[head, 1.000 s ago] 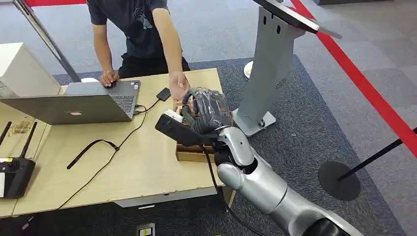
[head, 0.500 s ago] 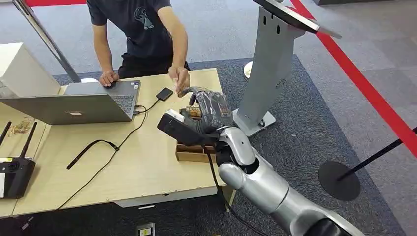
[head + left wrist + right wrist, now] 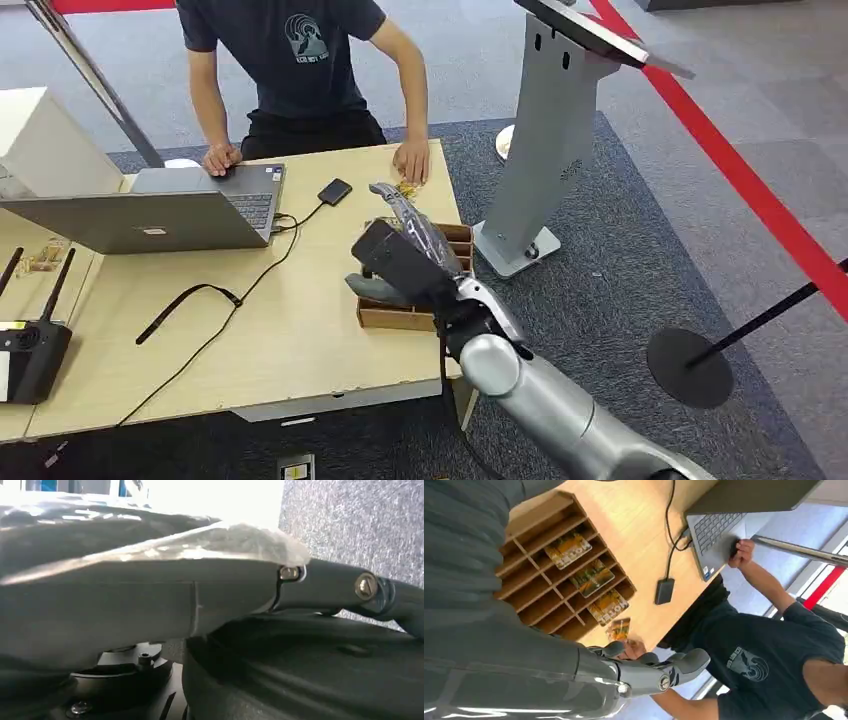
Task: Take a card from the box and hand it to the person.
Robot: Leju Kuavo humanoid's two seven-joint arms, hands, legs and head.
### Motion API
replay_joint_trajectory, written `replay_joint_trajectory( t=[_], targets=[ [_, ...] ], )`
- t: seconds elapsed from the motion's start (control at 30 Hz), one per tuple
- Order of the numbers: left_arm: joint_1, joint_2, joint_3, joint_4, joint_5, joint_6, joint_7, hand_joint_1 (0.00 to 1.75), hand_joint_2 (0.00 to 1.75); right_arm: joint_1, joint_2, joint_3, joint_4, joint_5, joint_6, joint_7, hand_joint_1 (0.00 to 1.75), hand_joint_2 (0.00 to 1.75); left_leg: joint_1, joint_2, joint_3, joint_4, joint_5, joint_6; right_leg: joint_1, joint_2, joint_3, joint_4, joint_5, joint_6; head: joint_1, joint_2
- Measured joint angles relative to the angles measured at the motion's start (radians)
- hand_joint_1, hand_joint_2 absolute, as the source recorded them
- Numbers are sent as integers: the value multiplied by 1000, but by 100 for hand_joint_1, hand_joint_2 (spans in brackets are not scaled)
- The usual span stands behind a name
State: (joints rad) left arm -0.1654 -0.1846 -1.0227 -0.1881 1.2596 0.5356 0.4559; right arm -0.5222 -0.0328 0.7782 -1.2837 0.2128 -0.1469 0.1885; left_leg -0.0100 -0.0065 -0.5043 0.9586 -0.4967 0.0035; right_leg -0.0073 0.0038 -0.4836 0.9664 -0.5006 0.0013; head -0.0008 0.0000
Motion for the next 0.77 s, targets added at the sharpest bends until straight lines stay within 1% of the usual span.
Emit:
replay_joint_trajectory(
  t=[0.1, 0.2, 0.3, 0.57, 0.77],
  targets=[
    [0, -2, 0, 0, 3, 3, 0, 0, 175, 26, -10, -5, -45, -29, -16, 10, 0, 175, 0, 0, 0, 0, 0, 0, 0, 0, 0, 0, 0, 0, 0, 0],
    [0, -3, 0, 0, 5, 5, 0, 0, 175, 42, -25, -6, -89, 6, -39, 44, 0, 175, 0, 0, 0, 0, 0, 0, 0, 0, 0, 0, 0, 0, 0, 0],
    [0, -4, 0, 0, 8, 8, 0, 0, 175, 58, -36, -8, -118, 15, -44, 59, 0, 175, 0, 0, 1, 0, 0, 0, 0, 0, 1, 0, 0, 0, 0, 0],
    [0, -5, 0, 0, 17, 10, -4, 0, 175, 91, -59, -7, -153, 78, -55, 71, 0, 175, 0, 0, 1, 0, 0, 0, 0, 0, 1, 0, 0, 0, 0, 0],
    [0, -6, 0, 1, 19, 10, -5, 0, 175, 105, -68, -7, -163, 95, -56, 71, 0, 175, 0, 0, 1, 0, 0, 0, 0, 0, 1, 0, 0, 0, 0, 0]
  ],
)
